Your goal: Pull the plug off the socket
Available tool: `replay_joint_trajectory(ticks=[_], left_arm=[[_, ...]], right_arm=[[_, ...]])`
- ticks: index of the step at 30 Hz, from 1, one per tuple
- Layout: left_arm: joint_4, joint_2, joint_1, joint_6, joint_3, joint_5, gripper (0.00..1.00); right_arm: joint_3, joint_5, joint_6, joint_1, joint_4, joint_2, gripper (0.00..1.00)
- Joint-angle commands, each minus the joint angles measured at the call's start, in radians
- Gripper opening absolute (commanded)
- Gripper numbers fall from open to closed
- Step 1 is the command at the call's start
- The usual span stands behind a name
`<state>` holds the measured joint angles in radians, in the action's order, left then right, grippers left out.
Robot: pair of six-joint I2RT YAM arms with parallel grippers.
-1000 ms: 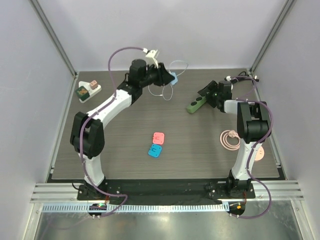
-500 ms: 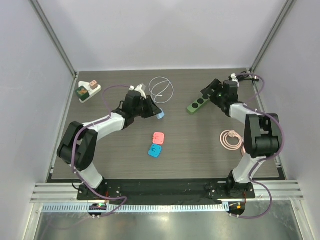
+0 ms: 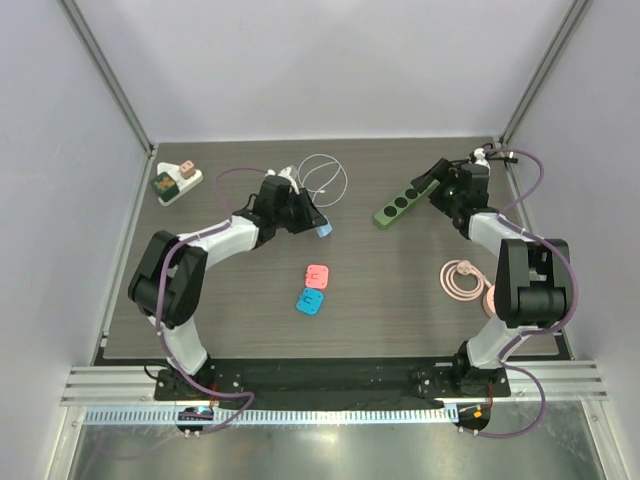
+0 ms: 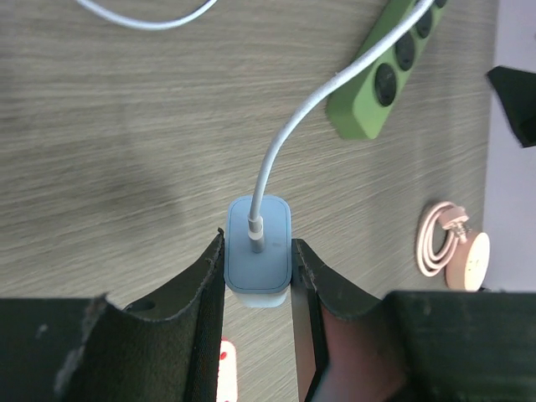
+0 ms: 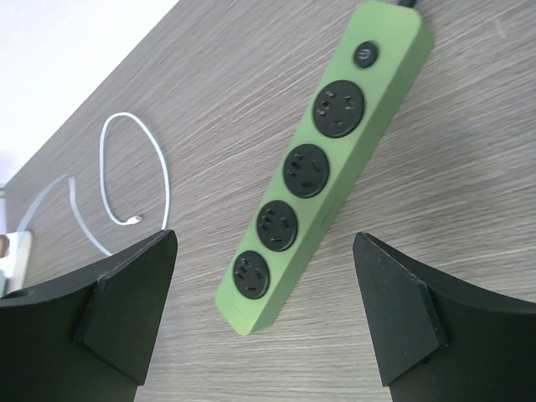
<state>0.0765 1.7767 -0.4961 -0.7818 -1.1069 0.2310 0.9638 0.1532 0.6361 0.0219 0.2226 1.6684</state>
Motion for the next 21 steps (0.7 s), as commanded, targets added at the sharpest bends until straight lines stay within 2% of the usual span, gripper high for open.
replay_joint_trajectory(ticks=[1,4,8,10,11,12,14,21], left_arm=[[-0.046,0.012,-0.002,-0.002,-0.007,-0.013,0.17],[-0.026,-0.006,-0.002,-0.007,0.047,-0.047,0.26],[-0.05,-0.037,-0.002,0.009,0.07,-0.079,0.47],[-0.067,-0.066,-0.001,0.018,0.07,-0.102,0.52],[-0.073,-0.08,-0.002,0.027,0.076,-0.111,0.74],[-0.073,-0.094,-0.001,0.032,0.081,-0.12,0.84],[-0.111,-0.138,-0.001,0.036,0.088,-0.151,0.96],[-0.262,-0.342,0.01,0.09,0.12,-0.289,0.98]], right_arm=[[-0.002,0.045,0.02,-0.004,0.072,-0.055,0.92],[-0.007,0.048,0.025,-0.004,0.083,-0.071,0.92],[-0.01,0.057,0.03,-0.004,0.087,-0.076,0.92],[-0.008,0.077,0.046,-0.004,0.095,-0.073,0.92],[-0.007,0.092,0.053,-0.005,0.103,-0.075,0.92],[-0.008,0.098,0.068,-0.005,0.109,-0.076,0.92],[-0.008,0.106,0.071,-0.016,0.116,-0.088,0.92],[0.021,0.063,0.05,-0.109,0.086,-0.128,0.92]])
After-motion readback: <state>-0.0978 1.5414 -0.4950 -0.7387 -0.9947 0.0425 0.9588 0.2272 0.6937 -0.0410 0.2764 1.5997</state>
